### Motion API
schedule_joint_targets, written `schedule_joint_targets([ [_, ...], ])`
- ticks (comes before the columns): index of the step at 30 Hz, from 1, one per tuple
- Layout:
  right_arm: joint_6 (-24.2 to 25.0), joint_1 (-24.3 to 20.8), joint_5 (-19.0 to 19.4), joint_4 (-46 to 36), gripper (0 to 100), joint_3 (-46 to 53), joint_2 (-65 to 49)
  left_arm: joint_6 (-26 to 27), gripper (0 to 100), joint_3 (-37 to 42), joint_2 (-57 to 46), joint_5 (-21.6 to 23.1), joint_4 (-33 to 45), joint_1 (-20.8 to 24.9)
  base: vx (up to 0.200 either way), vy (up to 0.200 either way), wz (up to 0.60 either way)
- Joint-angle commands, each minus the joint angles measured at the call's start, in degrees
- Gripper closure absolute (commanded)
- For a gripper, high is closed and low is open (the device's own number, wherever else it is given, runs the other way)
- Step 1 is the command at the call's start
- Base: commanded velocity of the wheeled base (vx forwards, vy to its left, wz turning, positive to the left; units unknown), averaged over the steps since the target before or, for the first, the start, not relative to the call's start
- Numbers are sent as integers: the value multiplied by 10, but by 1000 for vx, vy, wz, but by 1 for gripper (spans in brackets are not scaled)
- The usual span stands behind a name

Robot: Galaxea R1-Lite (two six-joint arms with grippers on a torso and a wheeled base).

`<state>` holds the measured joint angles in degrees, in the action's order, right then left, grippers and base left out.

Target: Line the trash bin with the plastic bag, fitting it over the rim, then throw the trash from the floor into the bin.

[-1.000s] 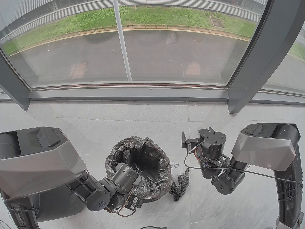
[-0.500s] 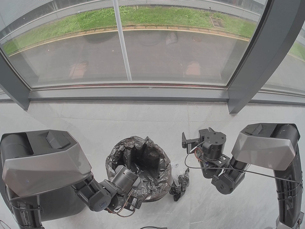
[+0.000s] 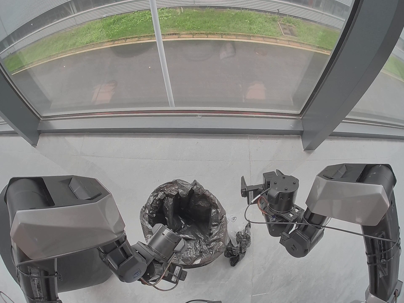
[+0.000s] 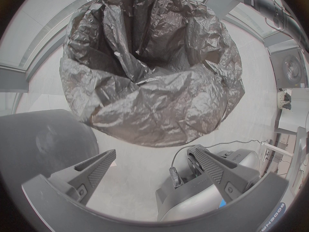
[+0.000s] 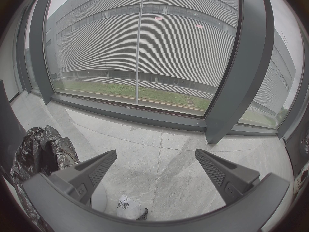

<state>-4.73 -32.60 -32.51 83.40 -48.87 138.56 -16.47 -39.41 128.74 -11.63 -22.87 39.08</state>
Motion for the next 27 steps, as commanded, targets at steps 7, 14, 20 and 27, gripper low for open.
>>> schedule_joint_targets([
  [7,0,0,0,1,0,0,1,-38,0,27,-48,12,1,3,0,0,0],
  [14,0,-1,0,1,0,-3,4,-77,0,59,-163,20,5,27,0,0,0],
  [20,-1,-1,0,1,0,-3,5,-94,0,42,-149,16,0,-10,0,0,0],
  [27,-1,0,0,1,0,-3,6,-108,0,-18,-92,-44,-2,-61,0,0,0],
])
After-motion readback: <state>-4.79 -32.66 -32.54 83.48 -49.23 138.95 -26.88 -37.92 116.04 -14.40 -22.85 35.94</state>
